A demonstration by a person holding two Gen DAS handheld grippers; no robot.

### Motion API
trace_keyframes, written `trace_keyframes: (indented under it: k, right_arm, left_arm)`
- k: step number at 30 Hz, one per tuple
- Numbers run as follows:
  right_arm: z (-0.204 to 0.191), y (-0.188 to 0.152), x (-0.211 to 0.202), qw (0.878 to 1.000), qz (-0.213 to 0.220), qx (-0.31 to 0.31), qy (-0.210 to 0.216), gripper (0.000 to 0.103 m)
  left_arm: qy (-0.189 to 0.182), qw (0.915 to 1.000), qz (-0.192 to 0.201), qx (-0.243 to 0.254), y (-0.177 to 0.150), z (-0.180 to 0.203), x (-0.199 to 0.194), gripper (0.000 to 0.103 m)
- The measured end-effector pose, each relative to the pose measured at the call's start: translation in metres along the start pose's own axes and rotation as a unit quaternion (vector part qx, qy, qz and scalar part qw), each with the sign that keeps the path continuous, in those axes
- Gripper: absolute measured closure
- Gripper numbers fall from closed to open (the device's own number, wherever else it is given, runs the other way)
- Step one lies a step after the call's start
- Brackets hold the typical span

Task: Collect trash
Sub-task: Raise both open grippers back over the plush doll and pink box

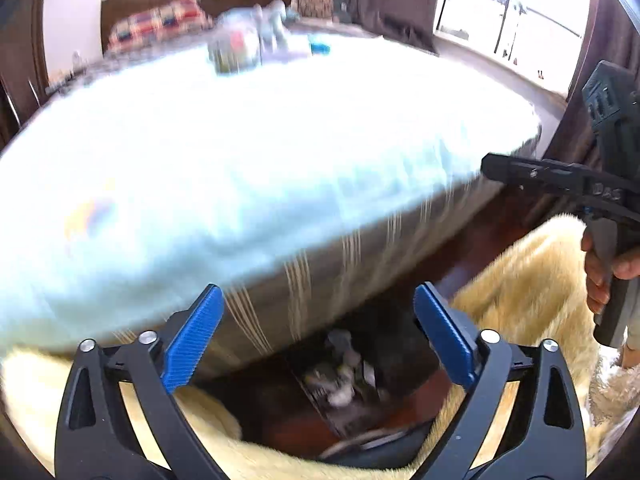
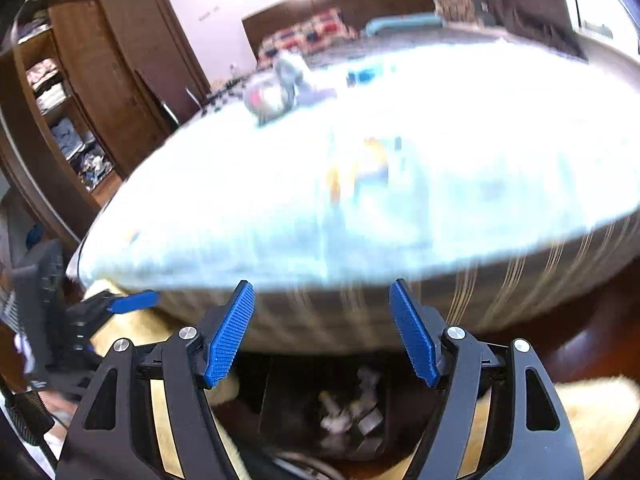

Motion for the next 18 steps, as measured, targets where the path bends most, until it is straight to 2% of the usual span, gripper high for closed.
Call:
trace_keyframes:
  k: [6, 11, 18]
  right_arm:
    - [0.004, 0.048, 0.033, 1.0, 0.014, -0.011, -0.018, 0.031]
    - [0.005, 0.073, 0.07, 0.999, 0.015, -0.008, -0.043, 0.031]
    - [0.015, 0.116, 0.122, 0.997, 0.008, 0.008, -0.073, 0.031]
  left_arm:
    - [0.047, 0.9976, 0.045, 0.025, 0.059, -0.018, 0.005, 0.009]
    - [0.06, 0.9967, 0.054, 0.002, 0.1, -0.042, 0.036, 0.009]
    - [0.084, 0.9935, 0.075, 0.011, 0.153, -0.074, 0.083, 0.009]
Point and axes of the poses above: each gripper's, at about its wrist camera, not at the fingertips, and x roughly the way its jaws point, z to its right, y to its top, the point moved 4 cm from there along x, roughly the way its jaws point, and after that the axes turned 10 degrees about z, right-handed, at the moved point
